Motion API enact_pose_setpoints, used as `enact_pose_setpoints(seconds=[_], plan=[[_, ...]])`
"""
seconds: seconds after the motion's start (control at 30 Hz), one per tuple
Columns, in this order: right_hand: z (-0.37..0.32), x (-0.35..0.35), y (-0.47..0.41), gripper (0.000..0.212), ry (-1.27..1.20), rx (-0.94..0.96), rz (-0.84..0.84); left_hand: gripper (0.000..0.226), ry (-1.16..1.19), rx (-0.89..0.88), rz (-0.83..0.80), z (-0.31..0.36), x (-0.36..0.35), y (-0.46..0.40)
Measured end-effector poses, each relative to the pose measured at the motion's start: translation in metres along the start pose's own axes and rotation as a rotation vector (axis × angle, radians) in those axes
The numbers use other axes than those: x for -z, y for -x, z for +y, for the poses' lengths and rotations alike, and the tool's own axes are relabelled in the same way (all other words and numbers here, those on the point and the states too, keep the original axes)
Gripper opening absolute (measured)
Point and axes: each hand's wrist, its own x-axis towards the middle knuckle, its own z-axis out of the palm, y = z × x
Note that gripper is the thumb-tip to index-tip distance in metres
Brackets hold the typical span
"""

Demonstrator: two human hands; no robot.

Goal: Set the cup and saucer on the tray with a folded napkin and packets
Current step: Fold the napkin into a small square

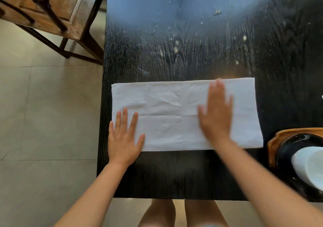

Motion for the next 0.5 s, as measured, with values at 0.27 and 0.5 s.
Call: enact_pose_setpoints(seconds=[0.27, 0.5], plan=[[-0.051, -0.048, 0.084, 0.063, 0.133, 0.313, -0.252, 0.072, 0.006, -0.012, 0.014, 0.0, -0.003, 0.0], [0.057, -0.009, 0.065, 0.069, 0.242, -0.002, -0.236, 0.071, 0.009, -0.007, -0.016, -0.001, -0.002, 0.0]])
